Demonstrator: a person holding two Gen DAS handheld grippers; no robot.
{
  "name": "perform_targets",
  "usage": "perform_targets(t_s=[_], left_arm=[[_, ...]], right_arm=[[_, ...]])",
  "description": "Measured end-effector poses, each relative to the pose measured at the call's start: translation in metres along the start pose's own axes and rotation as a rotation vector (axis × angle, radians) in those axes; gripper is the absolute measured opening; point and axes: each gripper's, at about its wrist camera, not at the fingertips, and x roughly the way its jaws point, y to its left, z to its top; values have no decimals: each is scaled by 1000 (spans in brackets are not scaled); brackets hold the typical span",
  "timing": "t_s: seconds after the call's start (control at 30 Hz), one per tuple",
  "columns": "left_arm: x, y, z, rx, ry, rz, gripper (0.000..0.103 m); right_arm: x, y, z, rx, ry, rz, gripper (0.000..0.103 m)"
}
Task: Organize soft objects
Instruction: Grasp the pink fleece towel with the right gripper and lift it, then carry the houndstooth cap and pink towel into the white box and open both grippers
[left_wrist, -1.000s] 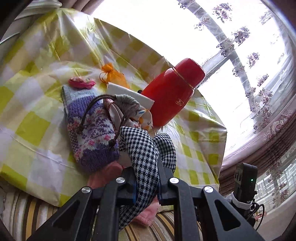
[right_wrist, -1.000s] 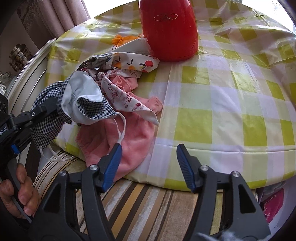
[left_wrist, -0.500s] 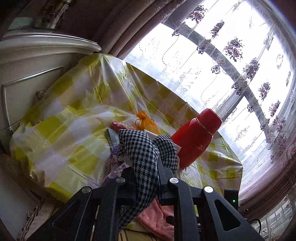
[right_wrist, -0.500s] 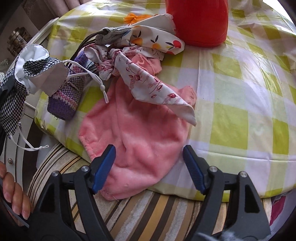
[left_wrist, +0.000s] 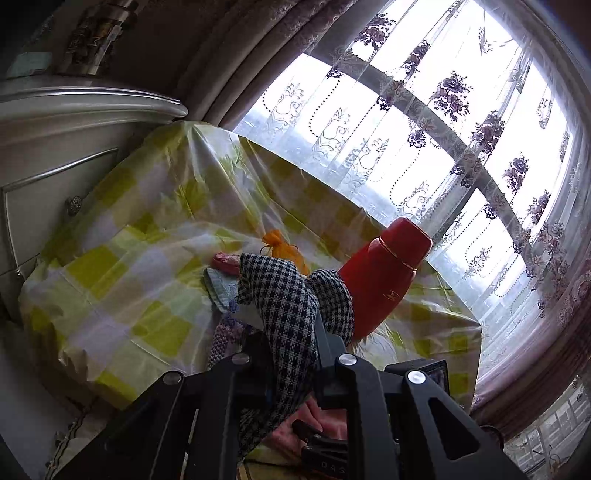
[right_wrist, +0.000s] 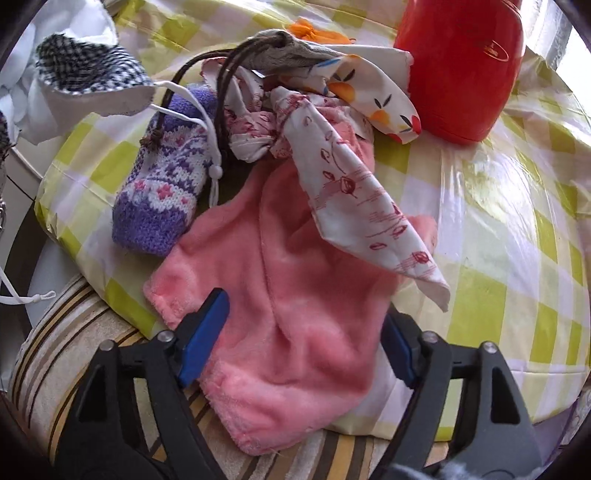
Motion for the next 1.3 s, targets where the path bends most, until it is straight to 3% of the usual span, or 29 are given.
perform_targets(t_s=[0.07, 0.17, 0.33, 0.7, 1.03, 1.3], left_arm=[[1, 0, -1, 4, 3, 3, 16], [3, 1, -3, -1, 14, 8, 16], [2, -1, -5, 0, 25, 19, 16], [4, -31, -16, 49, 72, -16, 16], [15, -91, -37, 124, 145, -135, 16], [29, -159, -63, 205, 226, -276, 16]], right_arm=[[-4, 9, 1, -17, -10, 15, 42], [-8, 17, -1, -28, -16, 47, 17], [-21, 10, -10, 22, -36, 113, 14], [-71, -42, -40, 130, -132, 127, 14], [-118, -124, -83, 255, -214, 75, 14], [-161, -202, -128, 404, -264, -45, 14]])
